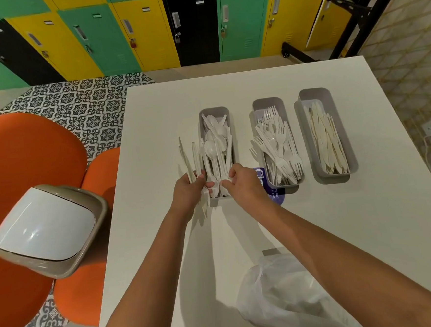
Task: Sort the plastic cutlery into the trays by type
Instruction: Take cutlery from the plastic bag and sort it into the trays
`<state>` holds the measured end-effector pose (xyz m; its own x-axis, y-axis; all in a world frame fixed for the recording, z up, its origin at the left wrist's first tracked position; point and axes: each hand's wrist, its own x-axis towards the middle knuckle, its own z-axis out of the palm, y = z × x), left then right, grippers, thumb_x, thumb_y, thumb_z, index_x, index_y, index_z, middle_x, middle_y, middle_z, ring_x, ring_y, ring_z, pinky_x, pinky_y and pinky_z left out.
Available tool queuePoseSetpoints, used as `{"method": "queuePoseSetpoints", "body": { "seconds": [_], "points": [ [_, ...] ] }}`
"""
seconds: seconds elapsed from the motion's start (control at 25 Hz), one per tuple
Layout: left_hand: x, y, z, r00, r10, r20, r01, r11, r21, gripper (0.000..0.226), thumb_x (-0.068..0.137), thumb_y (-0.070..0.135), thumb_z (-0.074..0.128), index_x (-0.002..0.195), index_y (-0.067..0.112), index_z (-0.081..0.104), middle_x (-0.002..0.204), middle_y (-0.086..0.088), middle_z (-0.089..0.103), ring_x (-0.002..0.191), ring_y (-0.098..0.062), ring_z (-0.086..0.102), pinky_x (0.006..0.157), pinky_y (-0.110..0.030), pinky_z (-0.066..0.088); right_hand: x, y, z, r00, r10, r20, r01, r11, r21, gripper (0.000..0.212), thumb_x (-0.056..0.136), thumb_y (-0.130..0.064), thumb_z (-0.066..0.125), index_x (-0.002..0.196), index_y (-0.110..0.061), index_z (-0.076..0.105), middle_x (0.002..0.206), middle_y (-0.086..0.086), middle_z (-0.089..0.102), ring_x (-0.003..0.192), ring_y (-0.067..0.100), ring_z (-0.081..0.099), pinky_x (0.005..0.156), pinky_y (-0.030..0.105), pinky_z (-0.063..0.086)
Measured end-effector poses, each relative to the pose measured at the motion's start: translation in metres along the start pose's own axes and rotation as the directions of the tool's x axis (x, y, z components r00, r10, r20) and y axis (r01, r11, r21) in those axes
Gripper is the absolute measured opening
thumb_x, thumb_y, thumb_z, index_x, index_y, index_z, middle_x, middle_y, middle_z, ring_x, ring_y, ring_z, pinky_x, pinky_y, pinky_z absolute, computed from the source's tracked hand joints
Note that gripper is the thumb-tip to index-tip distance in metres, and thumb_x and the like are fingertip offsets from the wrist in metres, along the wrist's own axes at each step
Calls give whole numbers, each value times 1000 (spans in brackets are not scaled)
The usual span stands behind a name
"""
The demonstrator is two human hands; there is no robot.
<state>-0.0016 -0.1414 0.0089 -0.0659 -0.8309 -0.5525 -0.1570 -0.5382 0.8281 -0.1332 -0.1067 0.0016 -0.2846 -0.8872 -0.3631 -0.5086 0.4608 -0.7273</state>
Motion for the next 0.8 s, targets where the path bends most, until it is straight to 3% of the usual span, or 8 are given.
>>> {"method": "queuePoseSetpoints", "body": {
  "seconds": [0.16,0.28,0.4,0.52,0.64,0.72,0.8],
  "points": [
    [-3,1,2,1000,-9,3,9,1000,-9,10,96,18,51,97,17,61,86,-7,70,79,-25,66,92,-43,51,-11,-6,-6,998,-49,-29,51,997,52,20,91,-25,58,97,-6,54,70,-1,49,67,17,49,61,29,40],
    [-6,3,8,998,-69,3,69,993,-96,22,95,20,54,114,10,61,98,-10,68,97,-28,64,97,-43,49,-25,-16,-9,989,-69,130,45,982,182,21,91,-28,58,95,-7,59,85,5,60,73,15,53,65,26,42],
    [-17,9,19,994,-102,45,110,953,-282,25,97,13,49,118,4,57,88,-8,63,87,-22,64,93,-41,50,-34,-18,-10,968,-79,237,47,990,136,13,91,-20,57,91,-8,59,90,11,60,80,18,53,66,25,40],
    [-33,12,27,994,-63,86,89,934,-346,24,100,14,42,118,7,56,90,-7,63,85,-20,62,87,-35,51,-38,-11,-14,983,-68,170,36,982,186,23,90,-15,57,68,-11,50,74,10,54,71,21,51,65,30,43],
    [-40,8,29,996,-54,74,73,959,-276,21,101,17,41,116,12,54,104,-9,63,94,-25,63,79,-39,55,-42,-2,-25,995,9,104,-35,967,251,29,87,-16,61,61,-16,50,64,4,52,63,21,52,68,34,48],
    [-46,11,32,997,-67,45,75,973,-216,21,101,18,37,115,13,52,90,-5,58,77,-21,59,64,-35,54,-43,8,-39,998,46,36,-55,959,278,26,87,-15,61,64,-13,52,61,2,49,61,19,49,64,27,47],
    [-50,16,40,994,-109,21,111,980,-164,23,101,18,34,114,13,53,74,-3,45,57,-14,42,50,-26,41,-43,20,-59,997,58,-59,-43,974,223,21,88,-15,59,70,-8,54,62,1,48,62,16,46,60,19,41]
  ]
}}
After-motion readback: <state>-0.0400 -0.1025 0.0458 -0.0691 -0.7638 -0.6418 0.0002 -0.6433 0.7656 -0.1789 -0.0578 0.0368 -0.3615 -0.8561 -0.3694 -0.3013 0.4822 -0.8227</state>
